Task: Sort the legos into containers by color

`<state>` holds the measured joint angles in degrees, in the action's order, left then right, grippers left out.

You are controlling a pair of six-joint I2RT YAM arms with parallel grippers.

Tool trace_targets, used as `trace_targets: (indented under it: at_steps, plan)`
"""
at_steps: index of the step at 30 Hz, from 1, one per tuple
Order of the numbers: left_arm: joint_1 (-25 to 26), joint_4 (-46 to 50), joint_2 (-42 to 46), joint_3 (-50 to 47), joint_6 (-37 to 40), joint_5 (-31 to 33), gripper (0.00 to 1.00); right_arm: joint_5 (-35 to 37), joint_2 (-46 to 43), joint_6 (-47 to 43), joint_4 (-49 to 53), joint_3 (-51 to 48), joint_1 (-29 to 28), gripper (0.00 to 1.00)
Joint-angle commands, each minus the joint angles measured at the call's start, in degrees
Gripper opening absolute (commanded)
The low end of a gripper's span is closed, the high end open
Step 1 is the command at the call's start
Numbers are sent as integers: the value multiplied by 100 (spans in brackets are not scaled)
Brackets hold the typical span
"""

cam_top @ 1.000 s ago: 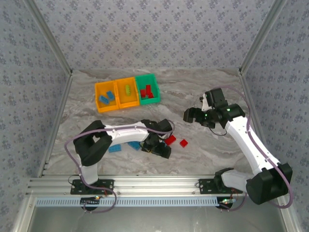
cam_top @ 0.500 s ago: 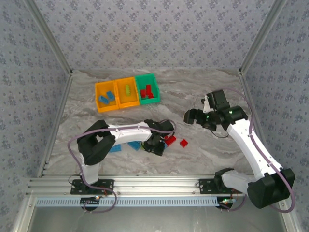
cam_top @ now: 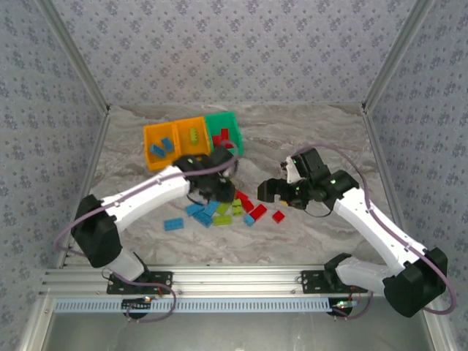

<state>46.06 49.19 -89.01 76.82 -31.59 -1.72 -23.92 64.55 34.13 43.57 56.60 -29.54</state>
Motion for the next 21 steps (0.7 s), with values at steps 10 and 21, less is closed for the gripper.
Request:
trace_targets:
  at_steps: [10, 21]
  plan:
    - [-2635, 1061, -2945, 3984, 470, 35, 33, 346, 145, 309, -60, 349, 55, 96]
    - [-2813, 1971, -4583, 6460, 584, -118, 49, 798, -521, 516, 196, 120, 125, 97]
